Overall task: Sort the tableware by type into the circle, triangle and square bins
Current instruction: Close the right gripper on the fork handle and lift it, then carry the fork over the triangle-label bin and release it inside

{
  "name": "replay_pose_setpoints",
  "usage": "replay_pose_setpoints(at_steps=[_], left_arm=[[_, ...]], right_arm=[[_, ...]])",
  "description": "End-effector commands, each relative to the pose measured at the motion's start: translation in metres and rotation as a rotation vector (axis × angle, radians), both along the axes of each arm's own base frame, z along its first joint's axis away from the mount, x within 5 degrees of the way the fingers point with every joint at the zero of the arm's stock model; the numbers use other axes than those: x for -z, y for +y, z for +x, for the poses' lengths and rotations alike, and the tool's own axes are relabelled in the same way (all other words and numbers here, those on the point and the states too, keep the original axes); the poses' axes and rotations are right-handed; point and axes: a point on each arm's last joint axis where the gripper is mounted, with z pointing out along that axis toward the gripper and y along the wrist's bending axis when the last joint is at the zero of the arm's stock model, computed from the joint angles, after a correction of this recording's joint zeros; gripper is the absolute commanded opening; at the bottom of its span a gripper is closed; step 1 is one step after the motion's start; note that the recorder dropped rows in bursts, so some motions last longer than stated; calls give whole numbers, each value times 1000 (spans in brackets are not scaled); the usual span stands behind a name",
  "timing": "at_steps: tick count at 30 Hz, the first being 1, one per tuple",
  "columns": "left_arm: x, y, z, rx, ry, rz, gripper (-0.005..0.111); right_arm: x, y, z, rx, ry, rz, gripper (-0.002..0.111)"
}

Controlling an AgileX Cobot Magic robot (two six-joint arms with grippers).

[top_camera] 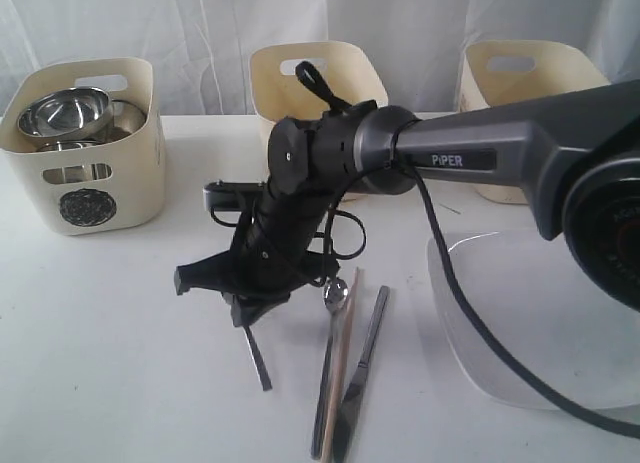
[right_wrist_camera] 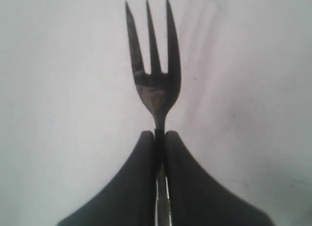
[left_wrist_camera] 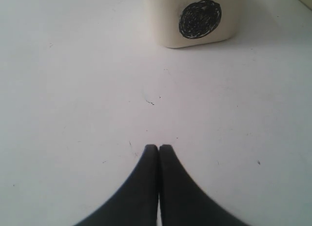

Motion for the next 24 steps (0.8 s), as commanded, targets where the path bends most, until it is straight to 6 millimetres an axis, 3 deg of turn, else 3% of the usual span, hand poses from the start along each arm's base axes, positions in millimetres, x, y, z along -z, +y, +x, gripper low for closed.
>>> replay_pose_setpoints(at_steps=[1, 4, 6, 10, 19, 24], left_arm=[[0, 0, 0, 1, -2, -2, 1], [0, 0, 0, 1, -2, -2, 1], [0, 0, 0, 1, -2, -2, 1], [0, 0, 0, 1, -2, -2, 1], [0, 0, 0, 1, -2, -2, 1], [0, 0, 0, 1, -2, -2, 1]], right_arm=[[-35, 1, 4, -58, -67, 80, 0], [-50, -3, -2, -172, -40, 106, 0], [-60, -13, -6, -243, -3, 88, 0], [-76, -44, 2, -221, 4, 78, 0], [-137, -141, 27, -154, -192, 235, 0], [-152, -202, 44, -60, -344, 326, 0]])
